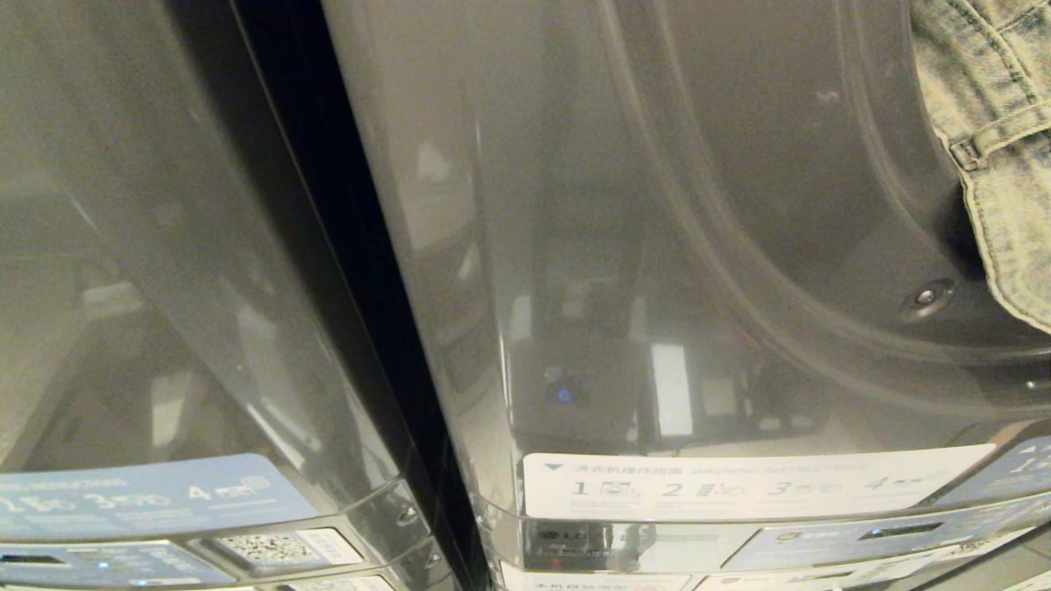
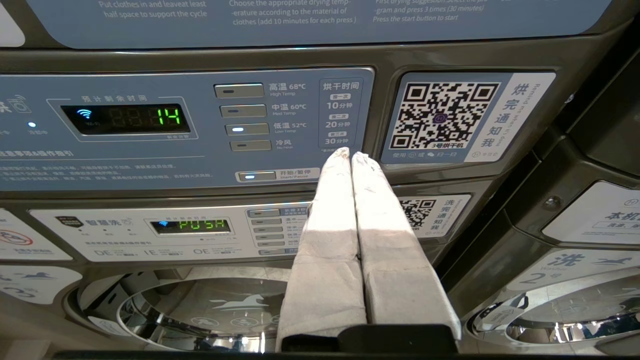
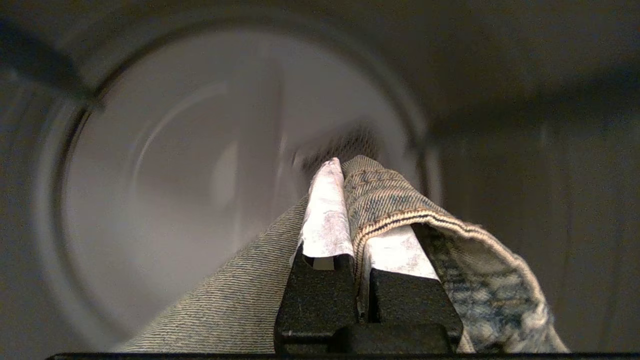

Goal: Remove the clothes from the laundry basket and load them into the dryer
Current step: Put the clothes in the dryer

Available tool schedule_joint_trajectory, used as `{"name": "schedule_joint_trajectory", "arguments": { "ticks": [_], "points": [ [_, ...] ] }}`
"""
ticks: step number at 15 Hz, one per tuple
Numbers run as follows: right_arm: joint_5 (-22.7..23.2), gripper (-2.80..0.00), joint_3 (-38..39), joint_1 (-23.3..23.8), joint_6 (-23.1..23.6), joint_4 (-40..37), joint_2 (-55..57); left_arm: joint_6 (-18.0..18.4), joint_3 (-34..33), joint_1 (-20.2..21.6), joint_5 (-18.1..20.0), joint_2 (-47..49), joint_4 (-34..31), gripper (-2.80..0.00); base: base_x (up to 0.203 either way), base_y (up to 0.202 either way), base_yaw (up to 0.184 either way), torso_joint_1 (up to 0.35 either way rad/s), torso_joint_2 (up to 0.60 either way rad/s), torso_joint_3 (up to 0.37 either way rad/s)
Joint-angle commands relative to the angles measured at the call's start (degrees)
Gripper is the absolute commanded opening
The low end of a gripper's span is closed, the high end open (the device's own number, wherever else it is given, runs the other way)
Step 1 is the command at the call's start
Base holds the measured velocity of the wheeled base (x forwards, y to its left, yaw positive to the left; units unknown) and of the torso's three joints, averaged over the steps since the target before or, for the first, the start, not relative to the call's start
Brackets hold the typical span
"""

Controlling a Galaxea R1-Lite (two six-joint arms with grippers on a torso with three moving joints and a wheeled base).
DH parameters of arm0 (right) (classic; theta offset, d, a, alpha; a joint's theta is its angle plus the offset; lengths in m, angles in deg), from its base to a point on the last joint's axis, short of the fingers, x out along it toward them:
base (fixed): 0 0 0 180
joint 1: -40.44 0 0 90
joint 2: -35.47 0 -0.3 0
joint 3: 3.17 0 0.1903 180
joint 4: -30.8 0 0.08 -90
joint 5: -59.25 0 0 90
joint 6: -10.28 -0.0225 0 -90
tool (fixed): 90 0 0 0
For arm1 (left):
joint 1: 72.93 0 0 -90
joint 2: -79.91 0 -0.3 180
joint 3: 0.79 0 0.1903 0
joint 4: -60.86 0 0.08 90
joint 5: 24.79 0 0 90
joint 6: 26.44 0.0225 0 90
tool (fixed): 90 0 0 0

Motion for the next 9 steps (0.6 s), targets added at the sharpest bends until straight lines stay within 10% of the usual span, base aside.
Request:
{"name": "schedule_joint_trajectory", "arguments": {
  "ticks": [1,9],
  "points": [
    [0.6,-2.8,-0.1,-0.8,4.7,6.7,2.5,0.0,0.0,0.0,0.0,0.0,0.0,-2.8,0.0,0.0,0.0,0.0,0.0,0.0],
    [-1.7,-2.8,0.1,-3.2,10.1,7.8,1.9,0.1,0.0,0.0,0.0,0.0,0.0,-2.8,0.0,0.0,0.0,0.0,0.0,0.0]
  ]
}}
